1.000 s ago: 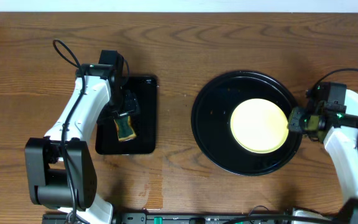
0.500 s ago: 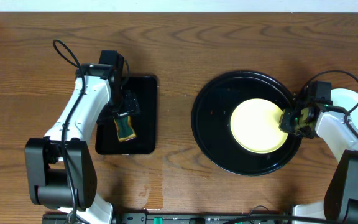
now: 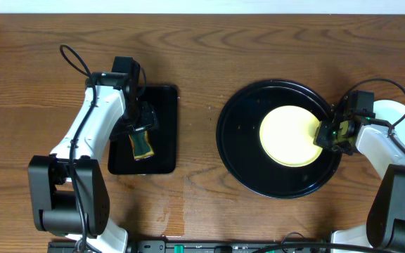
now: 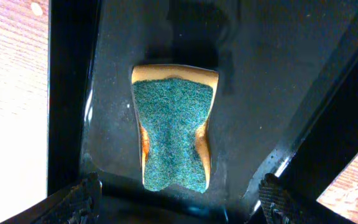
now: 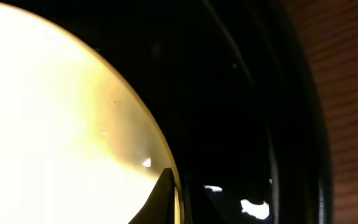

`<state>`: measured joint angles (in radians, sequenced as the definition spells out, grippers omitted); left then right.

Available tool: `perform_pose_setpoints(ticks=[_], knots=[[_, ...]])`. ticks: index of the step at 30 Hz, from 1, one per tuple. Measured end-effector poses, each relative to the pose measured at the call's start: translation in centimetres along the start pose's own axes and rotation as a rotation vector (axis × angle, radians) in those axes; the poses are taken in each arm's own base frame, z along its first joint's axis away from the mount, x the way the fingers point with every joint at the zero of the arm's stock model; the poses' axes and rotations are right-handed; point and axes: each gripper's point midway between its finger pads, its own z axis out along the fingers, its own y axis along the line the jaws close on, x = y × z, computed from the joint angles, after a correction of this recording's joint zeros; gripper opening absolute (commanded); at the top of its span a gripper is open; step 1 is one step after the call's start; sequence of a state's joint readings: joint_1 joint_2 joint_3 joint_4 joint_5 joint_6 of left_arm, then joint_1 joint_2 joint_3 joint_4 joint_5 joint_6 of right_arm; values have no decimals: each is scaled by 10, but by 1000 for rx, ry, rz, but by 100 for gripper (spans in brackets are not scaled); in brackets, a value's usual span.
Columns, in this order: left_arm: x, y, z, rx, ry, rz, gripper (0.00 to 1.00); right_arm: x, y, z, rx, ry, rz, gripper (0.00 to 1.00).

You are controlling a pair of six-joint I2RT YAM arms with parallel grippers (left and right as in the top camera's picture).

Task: Clean dirty plates on tray and stack at the side
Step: 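Drag the yellow plate with the right gripper toward the round tray's right edge, then tilt the yellow plate up at the tray edge with the right gripper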

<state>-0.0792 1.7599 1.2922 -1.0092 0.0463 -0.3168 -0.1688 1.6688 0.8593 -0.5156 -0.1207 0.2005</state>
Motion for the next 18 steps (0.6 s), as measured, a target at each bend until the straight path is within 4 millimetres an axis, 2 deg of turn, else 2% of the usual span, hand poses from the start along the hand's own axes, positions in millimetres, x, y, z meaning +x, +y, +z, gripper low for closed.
perform_pose_setpoints(ticks=[5,8,13,15,18], knots=[[0,0,0,0,0,0,82,2,1,-5,-6,5,6,1],[0,0,0,0,0,0,82,-2,3,-20,-8,-33,4,1],[0,0,0,0,0,0,82,-30,6,-86,11,-270,-19,1],[0,0,0,0,0,0,82,-35,5,-114,47,-360,-30,1],[0,0,0,0,0,0,82,-37,12,-143,86,-463,-65,1]])
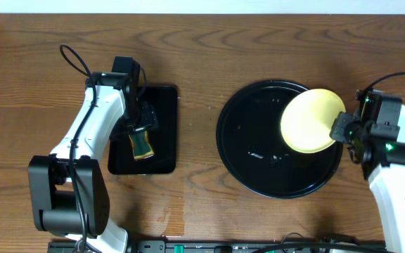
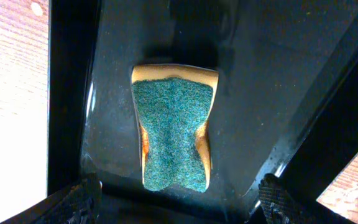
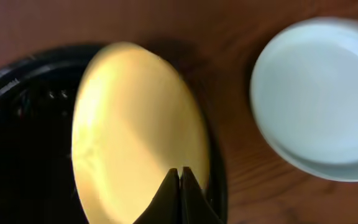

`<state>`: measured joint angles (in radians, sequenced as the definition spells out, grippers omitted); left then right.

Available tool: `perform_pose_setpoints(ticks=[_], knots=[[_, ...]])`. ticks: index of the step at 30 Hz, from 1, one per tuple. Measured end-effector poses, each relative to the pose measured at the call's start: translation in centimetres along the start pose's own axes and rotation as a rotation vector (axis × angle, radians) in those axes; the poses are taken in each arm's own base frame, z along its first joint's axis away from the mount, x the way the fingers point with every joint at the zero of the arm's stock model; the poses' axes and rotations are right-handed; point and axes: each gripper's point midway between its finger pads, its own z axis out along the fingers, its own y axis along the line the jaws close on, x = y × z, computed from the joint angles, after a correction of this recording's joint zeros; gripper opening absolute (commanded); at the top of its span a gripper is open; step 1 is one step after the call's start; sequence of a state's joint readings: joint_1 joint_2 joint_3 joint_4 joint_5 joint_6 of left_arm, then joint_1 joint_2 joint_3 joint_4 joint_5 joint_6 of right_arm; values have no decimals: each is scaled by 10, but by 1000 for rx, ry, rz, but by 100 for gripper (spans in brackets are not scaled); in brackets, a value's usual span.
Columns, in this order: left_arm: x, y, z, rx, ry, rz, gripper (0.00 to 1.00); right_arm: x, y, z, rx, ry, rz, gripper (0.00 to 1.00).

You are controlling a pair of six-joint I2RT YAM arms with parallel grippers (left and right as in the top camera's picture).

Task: Clean dirty plates on tray and stack at the side
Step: 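Tilt the yellow plate up at the tray edge with the right gripper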

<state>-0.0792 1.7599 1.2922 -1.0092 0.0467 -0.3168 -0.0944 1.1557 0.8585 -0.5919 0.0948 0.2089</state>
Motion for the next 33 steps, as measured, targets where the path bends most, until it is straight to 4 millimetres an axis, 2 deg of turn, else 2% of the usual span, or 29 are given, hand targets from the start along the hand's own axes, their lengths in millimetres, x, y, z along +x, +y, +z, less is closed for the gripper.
perform_pose_setpoints(ticks=[4,8,13,16,18,21,25,27,29,33], knots=[[0,0,0,0,0,0,82,-9,8,-21,37,-83,-70,1],[0,0,0,0,0,0,82,-6,19,-37,75,-119,-166,1],[0,0,0,0,0,0,82,6,29,-45,114,-111,-261,1],[0,0,0,0,0,0,83,12,26,-44,132,-90,-257,2],[0,0,0,0,0,0,82,12,20,-38,149,-69,-229,7],[0,0,0,0,0,0,82,12,2,-16,186,-14,-158,14],[0,0,0,0,0,0,82,11,-28,26,175,64,3,40],[0,0,0,0,0,0,82,10,-37,41,149,82,58,40],[0,0,0,0,0,0,82,5,-44,54,105,79,97,36],[0,0,0,0,0,0,82,-3,-41,74,14,65,63,33]])
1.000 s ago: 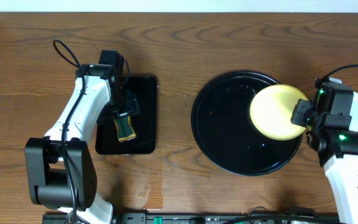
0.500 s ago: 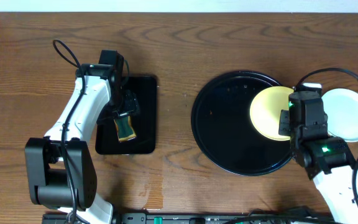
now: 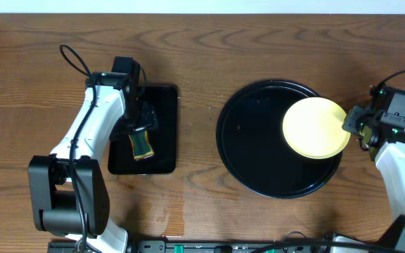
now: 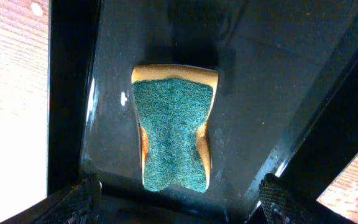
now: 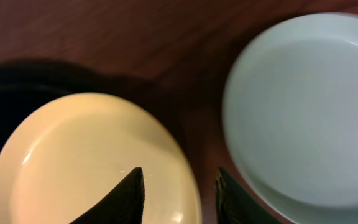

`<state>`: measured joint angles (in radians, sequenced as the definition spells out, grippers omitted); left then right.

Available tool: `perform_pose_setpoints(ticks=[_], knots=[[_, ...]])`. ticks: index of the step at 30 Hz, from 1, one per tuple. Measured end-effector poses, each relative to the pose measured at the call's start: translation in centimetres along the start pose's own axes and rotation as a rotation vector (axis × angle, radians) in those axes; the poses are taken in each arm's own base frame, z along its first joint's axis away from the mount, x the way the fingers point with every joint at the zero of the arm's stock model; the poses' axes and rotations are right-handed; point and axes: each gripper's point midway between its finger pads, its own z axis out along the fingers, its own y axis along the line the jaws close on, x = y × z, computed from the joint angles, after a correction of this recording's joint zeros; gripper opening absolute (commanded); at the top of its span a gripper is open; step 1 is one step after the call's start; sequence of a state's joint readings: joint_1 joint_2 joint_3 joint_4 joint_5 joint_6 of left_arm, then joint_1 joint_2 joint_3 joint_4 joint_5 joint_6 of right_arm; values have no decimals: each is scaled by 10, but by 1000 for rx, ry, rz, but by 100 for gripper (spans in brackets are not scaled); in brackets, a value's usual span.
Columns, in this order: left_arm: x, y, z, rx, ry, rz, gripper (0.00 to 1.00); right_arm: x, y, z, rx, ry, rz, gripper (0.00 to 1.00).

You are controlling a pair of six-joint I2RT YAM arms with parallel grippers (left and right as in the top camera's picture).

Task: Clean dirty plates on tray and stack at the side
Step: 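Tilt the yellow plate up at the tray edge with the right gripper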

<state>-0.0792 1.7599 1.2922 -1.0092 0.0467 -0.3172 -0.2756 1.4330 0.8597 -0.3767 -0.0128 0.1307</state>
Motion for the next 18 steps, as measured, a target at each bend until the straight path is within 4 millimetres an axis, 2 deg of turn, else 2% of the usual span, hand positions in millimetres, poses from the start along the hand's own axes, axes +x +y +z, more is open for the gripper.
perform_pose_setpoints(ticks=[4,8,18], knots=[[0,0,0,0,0,0,82,12,8,17,-57,56,-52,32],[0,0,0,0,0,0,82,20,4,28,-37,90,-75,32],[0,0,0,0,0,0,82,23,-6,32,11,101,-131,26]])
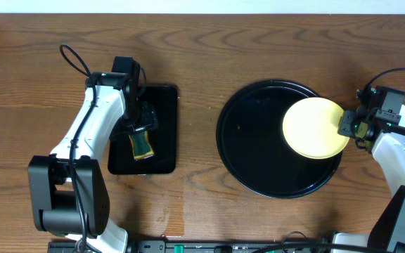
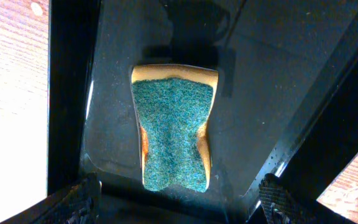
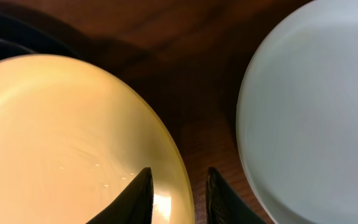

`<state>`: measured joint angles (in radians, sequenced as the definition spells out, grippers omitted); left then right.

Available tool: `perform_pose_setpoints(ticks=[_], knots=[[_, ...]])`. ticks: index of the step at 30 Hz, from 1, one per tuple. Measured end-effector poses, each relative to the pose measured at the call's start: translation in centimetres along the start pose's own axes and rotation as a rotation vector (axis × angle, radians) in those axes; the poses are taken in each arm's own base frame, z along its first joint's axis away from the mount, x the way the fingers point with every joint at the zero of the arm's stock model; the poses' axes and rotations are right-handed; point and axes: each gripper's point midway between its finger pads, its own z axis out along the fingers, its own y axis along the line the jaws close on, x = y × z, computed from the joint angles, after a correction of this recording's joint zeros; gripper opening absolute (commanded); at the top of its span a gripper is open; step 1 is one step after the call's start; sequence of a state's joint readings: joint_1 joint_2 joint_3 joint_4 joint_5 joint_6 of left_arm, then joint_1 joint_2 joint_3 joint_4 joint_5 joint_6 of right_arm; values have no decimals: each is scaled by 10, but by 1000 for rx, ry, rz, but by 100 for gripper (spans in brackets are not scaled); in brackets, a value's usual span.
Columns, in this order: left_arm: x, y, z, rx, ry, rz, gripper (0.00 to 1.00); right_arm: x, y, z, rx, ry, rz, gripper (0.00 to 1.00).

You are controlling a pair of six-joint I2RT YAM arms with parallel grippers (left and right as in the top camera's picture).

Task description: Clean dirty plates on tray and stack at the side

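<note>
A pale yellow plate (image 1: 313, 128) (image 3: 61, 137) lies at the right side of the round black tray (image 1: 259, 140), its edge over the tray's right rim. My right gripper (image 1: 349, 128) (image 3: 178, 196) is open, with its fingers astride the plate's right rim and not pinching it. A white plate (image 3: 316, 112) sits on the wood just right of the tray. A green-topped yellow sponge (image 1: 142, 144) (image 2: 174, 134) lies in a black rectangular tray (image 1: 162, 126). My left gripper (image 2: 179, 202) hangs open above it, the sponge just ahead of its fingers.
My right arm covers most of the white plate in the overhead view. A strip of bare wood (image 1: 199, 133) separates the two trays. The wall edge runs along the back of the table (image 1: 202, 14).
My right gripper has shifted slightly toward the yellow plate and its fingers stand a little closer together, still open. The plate, the sponge and the left arm have not moved.
The yellow plate lay in the middle of the round tray with my right gripper shut on its right rim. Then it hung tilted, held further right. Then it lay over the tray's right rim with the gripper open, as now. The left gripper stayed open over the sponge.
</note>
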<state>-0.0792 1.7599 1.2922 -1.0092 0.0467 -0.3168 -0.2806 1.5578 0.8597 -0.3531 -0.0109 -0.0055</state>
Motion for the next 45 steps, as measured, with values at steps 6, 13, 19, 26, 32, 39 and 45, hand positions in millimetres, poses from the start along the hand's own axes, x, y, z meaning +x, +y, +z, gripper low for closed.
perform_pose_setpoints(ticks=[6,13,19,26,32,39,45], knots=[[0,0,0,0,0,0,82,20,0,22,-2,85,-3,22],[0,0,0,0,0,0,82,12,-6,19,-11,58,21,1],[0,0,0,0,0,0,82,0,-11,5,3,10,31,1],[0,0,0,0,0,0,83,-35,3,-52,39,-167,-33,1],[0,0,0,0,0,0,83,-38,46,-95,91,-253,-207,1],[0,0,0,0,0,0,83,-37,86,-121,284,-350,-393,1],[0,0,0,0,0,0,83,-28,109,-143,398,-412,-503,1]])
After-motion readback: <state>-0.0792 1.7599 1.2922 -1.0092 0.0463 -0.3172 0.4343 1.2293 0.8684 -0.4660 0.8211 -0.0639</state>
